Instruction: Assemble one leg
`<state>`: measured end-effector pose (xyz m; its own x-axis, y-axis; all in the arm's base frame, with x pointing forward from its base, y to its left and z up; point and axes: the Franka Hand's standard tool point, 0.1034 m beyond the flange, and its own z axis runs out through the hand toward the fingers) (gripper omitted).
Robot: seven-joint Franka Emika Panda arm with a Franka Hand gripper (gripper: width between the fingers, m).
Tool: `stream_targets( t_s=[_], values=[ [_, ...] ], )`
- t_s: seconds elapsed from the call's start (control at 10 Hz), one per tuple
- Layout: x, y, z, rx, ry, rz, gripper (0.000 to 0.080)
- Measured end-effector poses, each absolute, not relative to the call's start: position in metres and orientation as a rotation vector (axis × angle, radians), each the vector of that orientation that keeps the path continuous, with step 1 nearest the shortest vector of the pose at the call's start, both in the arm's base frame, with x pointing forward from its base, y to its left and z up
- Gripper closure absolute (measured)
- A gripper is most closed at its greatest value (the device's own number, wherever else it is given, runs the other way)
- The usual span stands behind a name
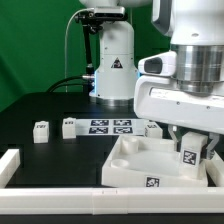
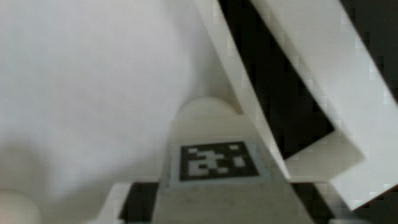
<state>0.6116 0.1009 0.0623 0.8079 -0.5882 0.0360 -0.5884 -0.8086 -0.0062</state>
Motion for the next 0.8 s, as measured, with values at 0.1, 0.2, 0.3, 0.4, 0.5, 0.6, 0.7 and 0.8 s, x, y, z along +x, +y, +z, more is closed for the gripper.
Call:
stream_targets(
  t_s=[0.1,0.2,0.3,0.4,0.5,0.6,0.7,0.8],
  values=[
    [0.6096,0.0920,0.0630,2.880,-1.170,0.057,0.0502],
    [0.6083,0.0889,0.0632,2.850,-1.215,0.053,0.0502],
    [0.6068,0.0847,0.0632,2.800,-1.303,0.047,0.0499],
    [0.6065,0.0837,0.0630,2.793,-1.315,0.045,0.0499],
    [0.6064,0.0846,0.0628,2.797,-1.309,0.044,0.0365],
    [0.6063,0.0845,0.0628,2.796,-1.309,0.044,0.0237],
    [0.6063,0.0846,0.0627,2.796,-1.309,0.044,0.0237],
    [0.6063,0.0846,0.0627,2.796,-1.309,0.044,0.0168]
  ],
)
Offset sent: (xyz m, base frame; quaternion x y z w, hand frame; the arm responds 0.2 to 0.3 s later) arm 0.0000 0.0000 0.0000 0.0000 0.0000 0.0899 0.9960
